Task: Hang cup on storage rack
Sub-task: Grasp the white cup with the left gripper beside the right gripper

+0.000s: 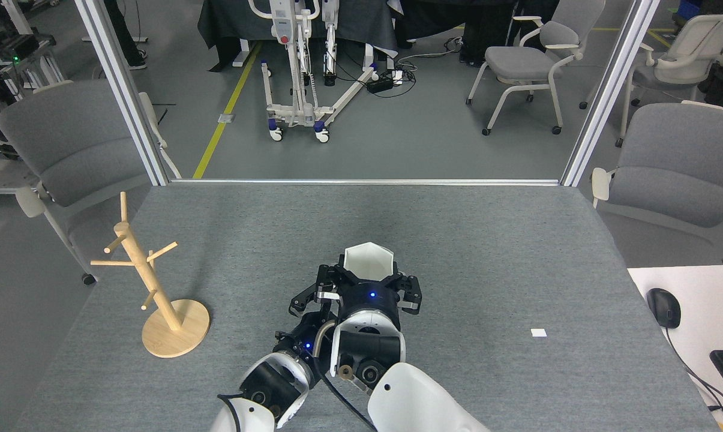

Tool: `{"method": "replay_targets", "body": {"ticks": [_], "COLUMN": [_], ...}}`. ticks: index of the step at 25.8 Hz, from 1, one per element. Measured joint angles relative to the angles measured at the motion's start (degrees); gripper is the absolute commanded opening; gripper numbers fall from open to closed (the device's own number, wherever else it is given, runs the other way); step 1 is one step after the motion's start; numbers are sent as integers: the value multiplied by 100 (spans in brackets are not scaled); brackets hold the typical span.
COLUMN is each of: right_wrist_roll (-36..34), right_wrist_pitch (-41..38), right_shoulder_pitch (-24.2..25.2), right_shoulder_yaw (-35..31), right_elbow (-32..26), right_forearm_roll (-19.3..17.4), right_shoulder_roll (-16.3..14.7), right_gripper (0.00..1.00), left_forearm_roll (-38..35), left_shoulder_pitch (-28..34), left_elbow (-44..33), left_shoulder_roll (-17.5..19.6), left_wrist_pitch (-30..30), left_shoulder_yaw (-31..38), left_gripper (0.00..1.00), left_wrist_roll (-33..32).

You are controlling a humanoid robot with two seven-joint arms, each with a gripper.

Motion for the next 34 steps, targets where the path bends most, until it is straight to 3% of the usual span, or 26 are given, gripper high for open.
{"method": "replay_targets", "body": {"ticks": [16, 19, 26, 34], "right_wrist_roll": [-107, -365, -1671, -2048], "right_wrist_pitch": [-54, -48, -98, -91], "right_shoulder_pitch": [-4, -3, 59, 120], "right_shoulder_yaw": [-82, -86, -98, -135], "right_elbow": [87, 87, 84, 85], "right_forearm_roll": [-20, -29, -61, -55], "right_shoulder_roll": [68, 92, 191, 249], "right_gripper": [99, 99, 99, 99], "left_forearm_roll": [2, 2, 2, 4], "left_shoulder_pitch": [21, 34, 57, 90], "left_elbow": [-39, -29, -4, 1], "left_shoulder_roll": [3, 3, 2, 3], "left_wrist_pitch": [-4, 9, -73, -29], "left_shoulder_yaw": [21, 22, 6, 7], "left_gripper": [0, 0, 0, 0], "left_wrist_roll": [194, 205, 114, 182]}}
